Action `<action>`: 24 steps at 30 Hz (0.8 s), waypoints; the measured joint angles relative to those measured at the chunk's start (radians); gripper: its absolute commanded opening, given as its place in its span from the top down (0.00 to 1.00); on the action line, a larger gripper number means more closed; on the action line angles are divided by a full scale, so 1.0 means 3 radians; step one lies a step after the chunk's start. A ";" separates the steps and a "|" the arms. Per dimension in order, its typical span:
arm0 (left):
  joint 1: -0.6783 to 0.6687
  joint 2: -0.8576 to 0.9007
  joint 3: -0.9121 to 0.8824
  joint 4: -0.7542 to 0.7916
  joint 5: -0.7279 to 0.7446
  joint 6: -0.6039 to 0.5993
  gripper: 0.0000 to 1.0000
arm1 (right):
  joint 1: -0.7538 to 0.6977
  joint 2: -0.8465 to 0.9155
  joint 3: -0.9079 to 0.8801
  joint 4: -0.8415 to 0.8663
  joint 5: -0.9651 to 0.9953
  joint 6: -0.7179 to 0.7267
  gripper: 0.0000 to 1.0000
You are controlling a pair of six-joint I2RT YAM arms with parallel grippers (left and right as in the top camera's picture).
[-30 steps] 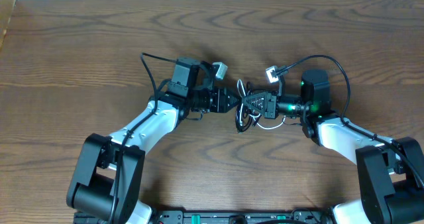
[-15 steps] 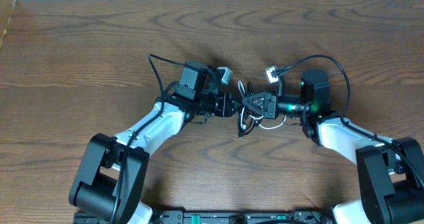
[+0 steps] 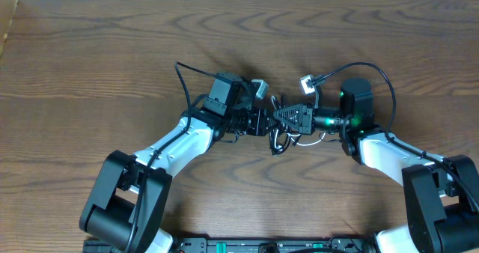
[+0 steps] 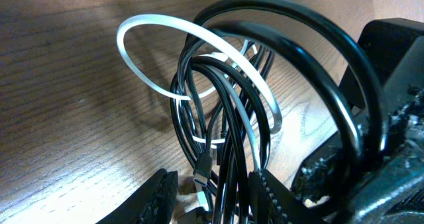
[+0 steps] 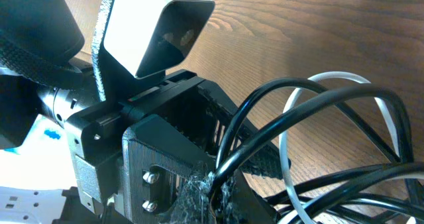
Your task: Untangle cables
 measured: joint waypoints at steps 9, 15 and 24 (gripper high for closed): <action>-0.0027 0.0000 -0.0001 -0.0116 -0.0184 0.0024 0.92 | 0.0000 -0.0001 0.0000 -0.0142 0.0031 -0.0046 0.99; -0.0027 0.0001 -0.0001 -0.0125 -0.0315 0.0024 0.92 | -0.0015 -0.0004 0.0005 -0.0754 0.0338 -0.0167 0.98; -0.0027 0.0001 -0.0001 -0.0111 -0.0364 0.0151 0.93 | -0.0015 -0.0014 0.0006 -0.1006 0.0746 -0.0317 0.47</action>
